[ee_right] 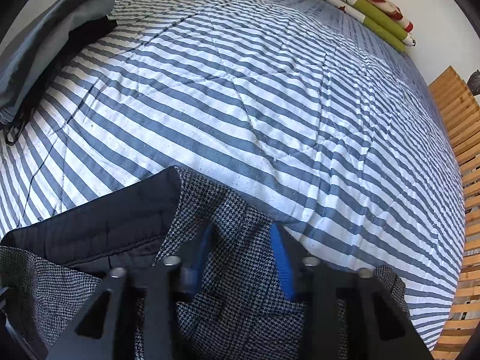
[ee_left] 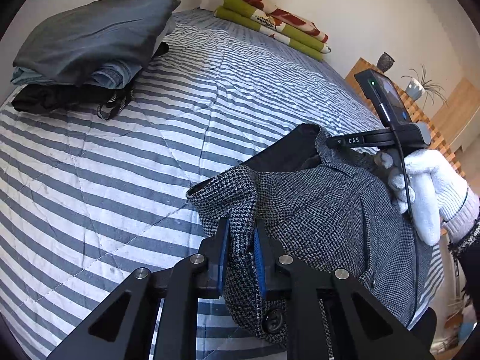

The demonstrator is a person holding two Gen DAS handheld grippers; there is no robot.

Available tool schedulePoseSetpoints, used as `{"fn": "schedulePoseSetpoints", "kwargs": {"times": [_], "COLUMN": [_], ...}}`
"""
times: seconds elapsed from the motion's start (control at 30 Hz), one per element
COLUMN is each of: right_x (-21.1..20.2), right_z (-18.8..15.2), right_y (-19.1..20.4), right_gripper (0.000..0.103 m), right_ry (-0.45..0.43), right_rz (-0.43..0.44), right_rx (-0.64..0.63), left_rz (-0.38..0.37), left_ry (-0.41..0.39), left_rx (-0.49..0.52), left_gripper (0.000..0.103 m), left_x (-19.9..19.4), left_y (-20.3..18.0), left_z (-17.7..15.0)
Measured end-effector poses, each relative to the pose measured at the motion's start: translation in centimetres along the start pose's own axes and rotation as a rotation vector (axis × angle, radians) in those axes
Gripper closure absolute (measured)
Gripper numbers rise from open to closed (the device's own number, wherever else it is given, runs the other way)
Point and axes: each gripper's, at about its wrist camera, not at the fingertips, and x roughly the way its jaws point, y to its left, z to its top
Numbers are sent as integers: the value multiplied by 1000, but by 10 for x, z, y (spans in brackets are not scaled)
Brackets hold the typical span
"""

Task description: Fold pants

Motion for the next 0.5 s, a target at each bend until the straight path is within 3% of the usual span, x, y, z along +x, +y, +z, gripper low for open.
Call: {"fn": "schedulePoseSetpoints", "kwargs": {"times": [0.13, 0.23, 0.3, 0.43, 0.47, 0.5], "right_x": [-21, -55, -80, -111, -109, -106], "right_z": [0, 13, 27, 60, 69, 77], "right_y": [0, -12, -12, -5, -2, 4], "right_gripper": [98, 98, 98, 98, 98, 98], "right_ry": [-52, -121, -186, -327, -345, -343], "right_rz": [-5, 167, 219, 310, 341, 363], "right_rx": [44, 183, 222, 277, 283, 283], "left_rz": [-45, -45, -33, 85, 98, 102], "left_ry": [-13, -25, -21, -83, -105, -128], "left_rx": [-66, -81, -87, -83, -82, -81], "left_gripper": [89, 89, 87, 57, 47, 43], "left_x": [-16, -26, -28, -37, -41, -45], "left_y": [19, 28, 32, 35, 35, 33], "left_z": [-2, 0, 3, 9, 11, 13]}}
